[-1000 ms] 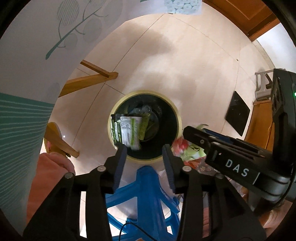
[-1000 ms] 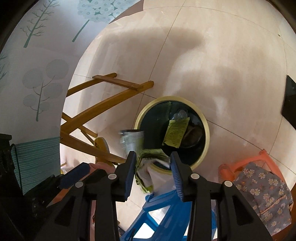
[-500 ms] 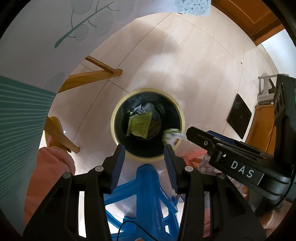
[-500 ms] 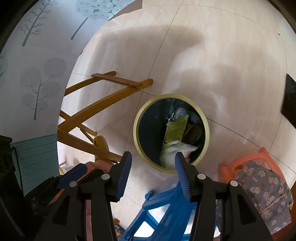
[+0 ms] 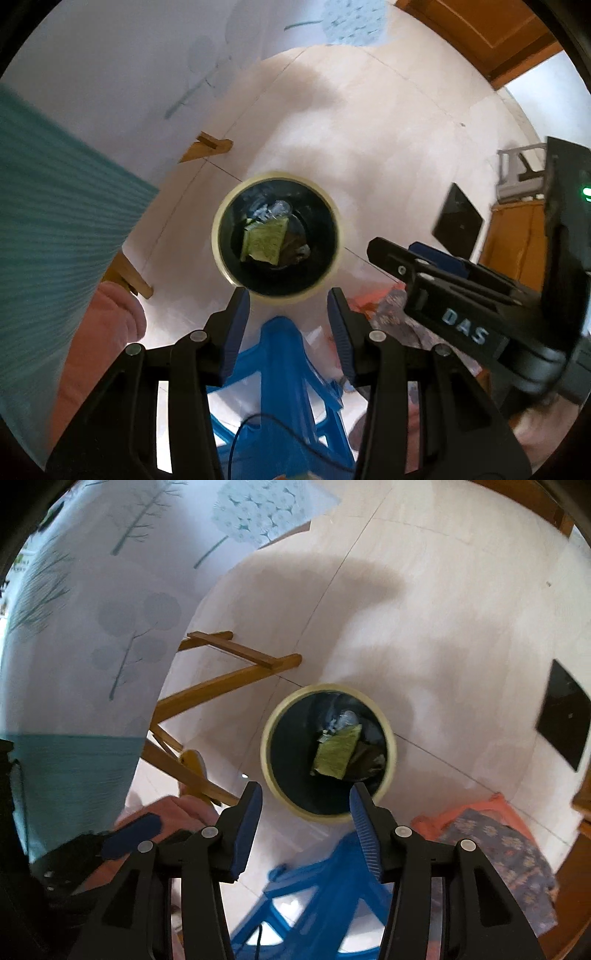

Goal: Collect trash
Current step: 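Move both tools back over the table toward the blue face mask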

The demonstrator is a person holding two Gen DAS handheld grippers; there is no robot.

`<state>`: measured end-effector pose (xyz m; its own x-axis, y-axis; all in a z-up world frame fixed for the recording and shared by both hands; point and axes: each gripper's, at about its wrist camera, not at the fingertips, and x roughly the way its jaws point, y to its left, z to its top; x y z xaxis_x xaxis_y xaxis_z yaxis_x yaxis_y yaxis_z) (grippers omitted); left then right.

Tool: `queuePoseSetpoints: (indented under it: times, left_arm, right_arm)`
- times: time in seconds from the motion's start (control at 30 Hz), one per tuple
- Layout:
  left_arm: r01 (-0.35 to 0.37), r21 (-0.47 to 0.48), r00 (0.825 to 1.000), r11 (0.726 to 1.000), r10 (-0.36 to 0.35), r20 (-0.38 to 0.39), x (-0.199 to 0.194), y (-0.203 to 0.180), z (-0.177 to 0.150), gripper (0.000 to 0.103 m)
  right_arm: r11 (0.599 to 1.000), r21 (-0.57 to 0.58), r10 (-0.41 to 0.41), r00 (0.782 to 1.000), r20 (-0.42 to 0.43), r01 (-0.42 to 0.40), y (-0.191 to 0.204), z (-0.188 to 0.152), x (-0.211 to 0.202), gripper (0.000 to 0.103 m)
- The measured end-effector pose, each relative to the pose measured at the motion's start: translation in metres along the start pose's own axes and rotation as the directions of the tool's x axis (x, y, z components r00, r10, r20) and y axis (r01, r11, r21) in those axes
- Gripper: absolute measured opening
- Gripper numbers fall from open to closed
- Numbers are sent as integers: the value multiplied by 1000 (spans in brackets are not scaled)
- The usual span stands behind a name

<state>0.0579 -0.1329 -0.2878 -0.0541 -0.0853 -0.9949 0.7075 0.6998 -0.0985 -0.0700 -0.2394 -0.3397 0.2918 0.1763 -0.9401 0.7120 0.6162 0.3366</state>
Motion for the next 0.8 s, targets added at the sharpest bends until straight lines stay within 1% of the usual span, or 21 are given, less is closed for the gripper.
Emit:
queuePoseSetpoints:
  times: [0.07,0.27,0.3,0.37,0.43,0.53,0.7,0.8]
  left_arm:
    - [-4,24,1000,1000,3,18,-22,-3,-8,40]
    - [31,74,997,997,-37,72,-90,-3,-29,40]
    - [30,82,995,996,-37,89,-101,0,-32,40]
    - [6,89,992,996,-17,125,-123,4,-36,40]
    - [10,83,988,997,-23,156,-147,14,-41,40]
    - [55,56,981,997,-64,182,-176,34,-47,40]
    - [49,17,968,999,-52,246,-221,74,-56,40]
    - [61,-17,963,998,-54,264,-243,111,-60,40]
  right_arm:
    - [998,-54,-21,1000,16,22,10,-6,-20,50]
    - [990,-136,28,998,61,-19,41,-32,-75,50]
    - [988,-149,49,996,69,-38,48,-37,-86,50]
    - [984,-173,63,994,90,-47,59,-44,-102,50]
    - [977,-210,69,991,116,-44,74,-49,-122,50]
    - [965,-251,106,985,133,-70,98,-50,-147,50]
    - [938,-335,149,976,156,-90,149,-43,-178,50]
    - [908,-409,168,972,167,-87,193,-36,-193,50]
